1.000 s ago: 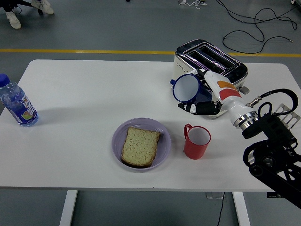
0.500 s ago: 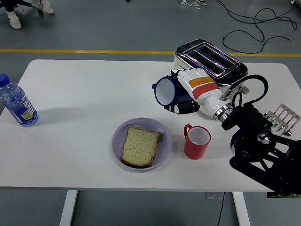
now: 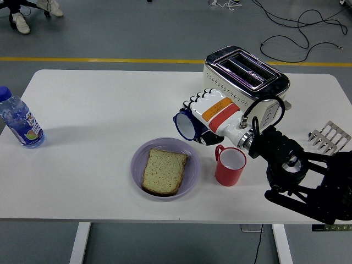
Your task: Pick up the cup,pour liquid into bread,place the cup on the desk
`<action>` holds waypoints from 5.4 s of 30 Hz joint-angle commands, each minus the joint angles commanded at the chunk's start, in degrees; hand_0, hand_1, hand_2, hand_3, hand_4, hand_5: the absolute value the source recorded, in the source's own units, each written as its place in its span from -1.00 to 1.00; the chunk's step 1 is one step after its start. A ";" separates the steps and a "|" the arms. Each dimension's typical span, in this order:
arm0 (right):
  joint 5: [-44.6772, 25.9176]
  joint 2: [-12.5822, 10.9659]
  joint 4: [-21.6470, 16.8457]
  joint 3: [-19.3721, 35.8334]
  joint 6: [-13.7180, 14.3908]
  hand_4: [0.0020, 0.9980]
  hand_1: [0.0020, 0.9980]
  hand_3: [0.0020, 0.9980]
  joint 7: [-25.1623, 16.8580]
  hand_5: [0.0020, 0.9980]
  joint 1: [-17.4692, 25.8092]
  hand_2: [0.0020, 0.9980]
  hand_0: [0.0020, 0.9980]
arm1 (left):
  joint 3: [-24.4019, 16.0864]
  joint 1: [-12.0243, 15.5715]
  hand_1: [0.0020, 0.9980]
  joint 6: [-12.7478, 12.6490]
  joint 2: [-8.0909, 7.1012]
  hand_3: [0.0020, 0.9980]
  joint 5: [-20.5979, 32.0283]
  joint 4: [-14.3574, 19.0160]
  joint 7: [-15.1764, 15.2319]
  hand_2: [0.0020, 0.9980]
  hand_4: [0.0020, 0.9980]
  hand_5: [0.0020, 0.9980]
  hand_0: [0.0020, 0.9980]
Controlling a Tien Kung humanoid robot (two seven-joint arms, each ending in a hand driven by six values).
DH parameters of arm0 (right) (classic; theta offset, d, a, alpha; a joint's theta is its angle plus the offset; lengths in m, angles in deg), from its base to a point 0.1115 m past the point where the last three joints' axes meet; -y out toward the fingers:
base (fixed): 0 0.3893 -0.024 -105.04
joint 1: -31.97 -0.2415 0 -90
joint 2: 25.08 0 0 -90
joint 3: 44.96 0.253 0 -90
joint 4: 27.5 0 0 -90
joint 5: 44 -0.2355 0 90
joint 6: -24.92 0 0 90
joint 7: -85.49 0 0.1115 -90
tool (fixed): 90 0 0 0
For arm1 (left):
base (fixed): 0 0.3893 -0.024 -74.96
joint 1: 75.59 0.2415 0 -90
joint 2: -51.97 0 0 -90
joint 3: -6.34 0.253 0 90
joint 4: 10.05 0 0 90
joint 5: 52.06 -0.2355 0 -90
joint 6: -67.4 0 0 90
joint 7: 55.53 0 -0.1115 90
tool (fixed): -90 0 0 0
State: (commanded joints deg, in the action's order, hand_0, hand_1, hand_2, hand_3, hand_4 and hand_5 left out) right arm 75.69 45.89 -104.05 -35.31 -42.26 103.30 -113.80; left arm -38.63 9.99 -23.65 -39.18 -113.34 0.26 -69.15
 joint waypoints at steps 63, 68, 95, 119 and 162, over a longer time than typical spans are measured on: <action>-61.84 -7.95 -17.79 46.01 -7.63 0.21 -0.39 0.09 -4.86 -1.00 27.01 -0.03 -0.36 | -0.89 1.20 0.40 0.16 -0.02 0.22 -1.22 0.00 0.15 0.44 -0.31 0.88 0.31; -59.03 -7.06 -15.43 49.87 -7.46 0.21 -0.38 0.09 -6.89 -1.00 30.99 -0.02 -0.34 | -0.95 1.42 0.40 0.14 -0.01 0.22 -1.34 0.00 0.18 0.44 -0.31 0.89 0.31; -55.92 0.77 4.14 56.59 0.58 0.23 -0.31 0.10 -30.27 -1.00 44.31 0.01 -0.29 | -0.82 1.40 0.39 0.31 0.02 0.22 -1.79 0.00 0.23 0.44 -0.31 0.90 0.31; -53.11 4.93 12.50 55.10 1.81 0.21 -0.26 0.10 -38.21 -1.00 48.19 0.03 -0.25 | 0.20 1.46 0.39 0.31 -0.01 0.22 -0.86 0.00 0.29 0.44 -0.31 0.90 0.31; -53.44 7.31 19.19 54.77 0.34 0.47 -0.13 0.17 -39.21 -0.85 48.52 0.11 -0.08 | 0.99 1.94 0.39 0.61 0.38 0.22 -2.01 0.00 -0.01 0.44 -0.31 0.89 0.31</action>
State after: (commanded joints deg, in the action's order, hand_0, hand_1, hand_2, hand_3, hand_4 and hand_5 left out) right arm 22.25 53.20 -84.86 19.46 -41.92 64.08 -65.28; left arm -37.64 11.93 -23.05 -38.80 -115.35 0.26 -69.16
